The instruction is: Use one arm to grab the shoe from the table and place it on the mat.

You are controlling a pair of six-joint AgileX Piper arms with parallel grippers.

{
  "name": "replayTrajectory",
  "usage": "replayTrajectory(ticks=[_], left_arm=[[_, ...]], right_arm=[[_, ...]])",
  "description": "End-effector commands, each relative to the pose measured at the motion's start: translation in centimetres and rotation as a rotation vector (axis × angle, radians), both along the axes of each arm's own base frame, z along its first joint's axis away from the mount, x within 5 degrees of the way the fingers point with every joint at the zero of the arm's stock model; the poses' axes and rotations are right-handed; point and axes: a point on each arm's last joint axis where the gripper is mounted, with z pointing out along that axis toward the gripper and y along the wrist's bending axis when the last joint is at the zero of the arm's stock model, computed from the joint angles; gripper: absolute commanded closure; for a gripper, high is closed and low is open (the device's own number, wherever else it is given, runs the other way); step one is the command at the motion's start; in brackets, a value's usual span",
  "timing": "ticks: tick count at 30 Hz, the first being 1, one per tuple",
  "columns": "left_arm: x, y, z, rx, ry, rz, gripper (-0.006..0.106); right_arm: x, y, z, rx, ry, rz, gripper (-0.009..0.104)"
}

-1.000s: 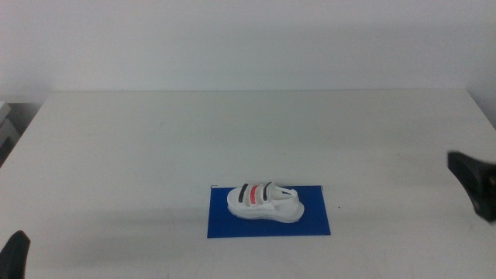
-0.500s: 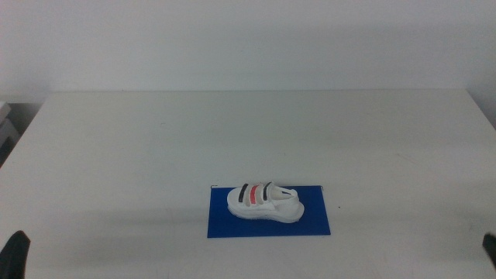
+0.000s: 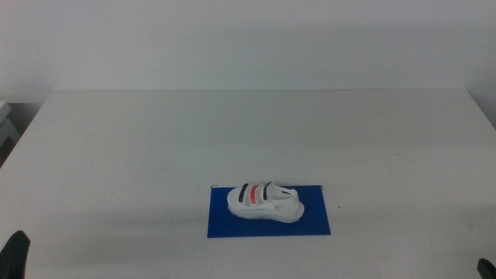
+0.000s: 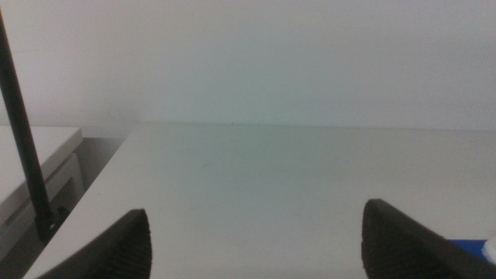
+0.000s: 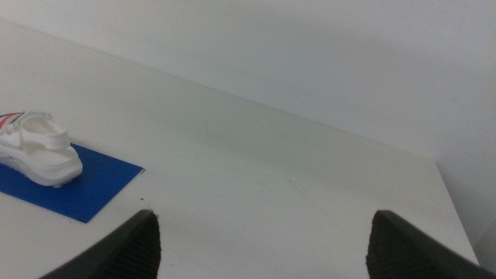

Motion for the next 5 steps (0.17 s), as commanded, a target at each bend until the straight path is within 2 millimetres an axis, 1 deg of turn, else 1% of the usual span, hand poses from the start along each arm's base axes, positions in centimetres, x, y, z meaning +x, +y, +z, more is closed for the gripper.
replayTrajectory(ticks=[1,5], left_arm=[[-0.07,-0.12,0.47,-0.007,-0.08,-0.015,0.008],[-0.07,-0.12,0.47,-0.007,-0.08,-0.015,0.008]], right_arm=[[-0.12,-0.1,0.77,0.016,-0.108,-0.011,0.003],[-0.12,-0.1,0.75,0.015,-0.107,-0.011,0.003]])
